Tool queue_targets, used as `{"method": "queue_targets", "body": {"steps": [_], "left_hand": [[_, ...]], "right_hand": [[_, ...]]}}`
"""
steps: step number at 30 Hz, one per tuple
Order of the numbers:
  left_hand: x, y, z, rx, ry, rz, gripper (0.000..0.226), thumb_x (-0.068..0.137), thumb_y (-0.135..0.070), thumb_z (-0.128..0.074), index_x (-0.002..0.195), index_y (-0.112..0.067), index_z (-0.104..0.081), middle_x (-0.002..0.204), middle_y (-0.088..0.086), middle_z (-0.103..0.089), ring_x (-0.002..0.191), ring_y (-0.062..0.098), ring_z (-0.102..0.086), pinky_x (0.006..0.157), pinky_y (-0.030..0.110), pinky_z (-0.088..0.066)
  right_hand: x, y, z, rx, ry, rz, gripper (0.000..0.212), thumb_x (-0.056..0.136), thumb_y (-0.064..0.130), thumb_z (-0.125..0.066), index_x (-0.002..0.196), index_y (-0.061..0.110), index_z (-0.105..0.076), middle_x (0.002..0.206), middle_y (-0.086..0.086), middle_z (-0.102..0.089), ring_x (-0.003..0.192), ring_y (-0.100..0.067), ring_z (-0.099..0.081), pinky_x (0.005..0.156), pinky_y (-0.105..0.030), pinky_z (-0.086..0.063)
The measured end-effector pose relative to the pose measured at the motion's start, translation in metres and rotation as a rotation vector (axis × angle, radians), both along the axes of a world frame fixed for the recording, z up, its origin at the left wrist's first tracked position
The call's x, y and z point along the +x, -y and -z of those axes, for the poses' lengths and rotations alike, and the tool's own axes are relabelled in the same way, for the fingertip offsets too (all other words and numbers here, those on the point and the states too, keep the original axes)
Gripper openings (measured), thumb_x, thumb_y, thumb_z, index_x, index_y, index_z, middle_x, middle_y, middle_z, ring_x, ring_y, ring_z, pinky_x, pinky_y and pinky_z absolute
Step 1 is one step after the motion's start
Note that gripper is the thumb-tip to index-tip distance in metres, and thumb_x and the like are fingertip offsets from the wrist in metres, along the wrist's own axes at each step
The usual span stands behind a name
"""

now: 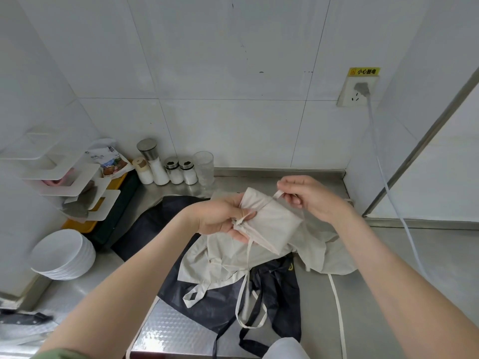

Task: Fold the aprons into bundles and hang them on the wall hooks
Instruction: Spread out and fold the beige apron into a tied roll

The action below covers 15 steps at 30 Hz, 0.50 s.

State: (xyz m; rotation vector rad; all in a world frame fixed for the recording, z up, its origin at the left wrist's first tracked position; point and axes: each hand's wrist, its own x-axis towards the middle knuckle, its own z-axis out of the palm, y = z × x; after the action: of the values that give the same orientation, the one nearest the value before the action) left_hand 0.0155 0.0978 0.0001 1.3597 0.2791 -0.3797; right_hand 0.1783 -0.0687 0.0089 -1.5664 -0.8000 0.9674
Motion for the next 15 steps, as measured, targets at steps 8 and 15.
{"method": "queue_targets", "body": {"steps": [8, 15], "left_hand": [[0.007, 0.000, 0.027, 0.820, 0.398, -0.210, 0.017, 0.092, 0.004, -0.052, 0.095, -0.012, -0.051, 0.079, -0.003, -0.043, 0.075, 0.004, -0.042, 0.073, 0.026, -0.040], [-0.003, 0.002, 0.035, 1.533, 0.957, -0.174, 0.046, 0.076, 0.010, -0.033, 0.112, -0.015, -0.045, 0.131, 0.009, -0.036, 0.104, 0.025, -0.048, 0.073, 0.029, -0.049]], "right_hand": [[0.001, 0.008, 0.000, 0.084, 0.009, 0.000, 0.030, 0.095, 0.012, -0.053, 0.065, 0.013, -0.052, 0.058, 0.008, -0.049, 0.055, -0.008, -0.035, 0.052, -0.019, -0.027], [0.005, 0.015, 0.001, 0.233, -0.185, 0.061, 0.018, 0.081, 0.015, -0.058, 0.066, 0.010, -0.051, 0.048, 0.006, -0.043, 0.045, -0.007, -0.034, 0.050, -0.021, -0.023]]}}
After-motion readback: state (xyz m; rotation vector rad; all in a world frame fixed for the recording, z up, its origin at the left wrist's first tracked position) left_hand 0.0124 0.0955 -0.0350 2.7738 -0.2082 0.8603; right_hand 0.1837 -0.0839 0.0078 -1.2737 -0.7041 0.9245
